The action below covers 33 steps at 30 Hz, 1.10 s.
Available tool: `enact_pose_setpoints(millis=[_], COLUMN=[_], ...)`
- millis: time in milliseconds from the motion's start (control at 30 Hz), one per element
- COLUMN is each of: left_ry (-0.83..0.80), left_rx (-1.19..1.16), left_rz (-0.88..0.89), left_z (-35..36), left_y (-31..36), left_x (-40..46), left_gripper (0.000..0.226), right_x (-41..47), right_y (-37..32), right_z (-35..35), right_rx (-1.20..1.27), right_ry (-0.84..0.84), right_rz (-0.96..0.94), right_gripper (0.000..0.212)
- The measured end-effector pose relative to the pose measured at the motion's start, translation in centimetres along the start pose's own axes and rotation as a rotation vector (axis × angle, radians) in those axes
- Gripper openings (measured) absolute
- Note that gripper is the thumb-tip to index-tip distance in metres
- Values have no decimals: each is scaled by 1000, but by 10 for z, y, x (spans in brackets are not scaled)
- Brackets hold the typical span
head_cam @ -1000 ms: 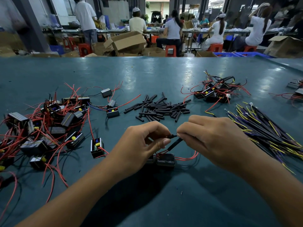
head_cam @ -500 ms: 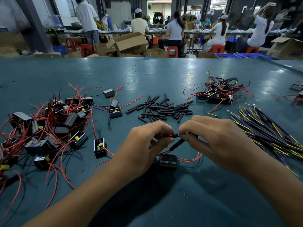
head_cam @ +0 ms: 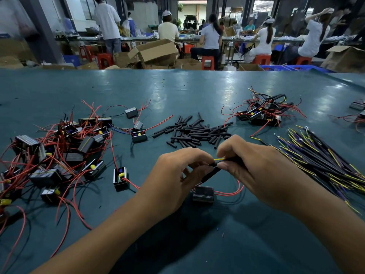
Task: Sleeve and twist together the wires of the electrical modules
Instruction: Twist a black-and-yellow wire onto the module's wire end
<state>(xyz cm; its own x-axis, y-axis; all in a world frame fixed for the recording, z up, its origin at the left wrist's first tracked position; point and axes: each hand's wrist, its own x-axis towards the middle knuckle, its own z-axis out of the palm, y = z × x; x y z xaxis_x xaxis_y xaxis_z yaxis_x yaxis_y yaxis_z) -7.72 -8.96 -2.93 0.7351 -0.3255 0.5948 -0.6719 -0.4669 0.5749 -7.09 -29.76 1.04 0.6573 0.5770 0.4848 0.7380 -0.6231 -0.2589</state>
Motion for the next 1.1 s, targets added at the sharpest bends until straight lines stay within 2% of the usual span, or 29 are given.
enact_pose_setpoints(millis=[233, 467, 533, 733, 900, 967, 1100], left_ry=[28, -10, -13, 19, 25, 25, 103], left_rx=[-15, -98, -116, -116, -195, -159, -92], left_rz=[-7, -85, -104, -95, -127, -127, -112], left_z=[-1, -3, -4, -6, -7, -7, -4], left_y=[3, 4, 4, 10, 12, 13, 16], left_x=[-1, -1, -2, 0, 0, 0, 0], left_gripper=[5, 10, 14, 15, 20, 27, 20], right_x=[0, -2, -1, 0, 3, 3, 3], right_y=[-4, 12, 15, 15, 12, 12, 8], right_z=[-3, -5, -7, -6, -6, -6, -2], right_rx=[1, -5, -4, -23, 4, 12, 12], right_ry=[-22, -70, -53, -22, -7, -9, 63], right_rz=[-47, -30, -20, -82, -46, -30, -21], right_gripper=[30, 14, 9, 15, 14, 12, 10])
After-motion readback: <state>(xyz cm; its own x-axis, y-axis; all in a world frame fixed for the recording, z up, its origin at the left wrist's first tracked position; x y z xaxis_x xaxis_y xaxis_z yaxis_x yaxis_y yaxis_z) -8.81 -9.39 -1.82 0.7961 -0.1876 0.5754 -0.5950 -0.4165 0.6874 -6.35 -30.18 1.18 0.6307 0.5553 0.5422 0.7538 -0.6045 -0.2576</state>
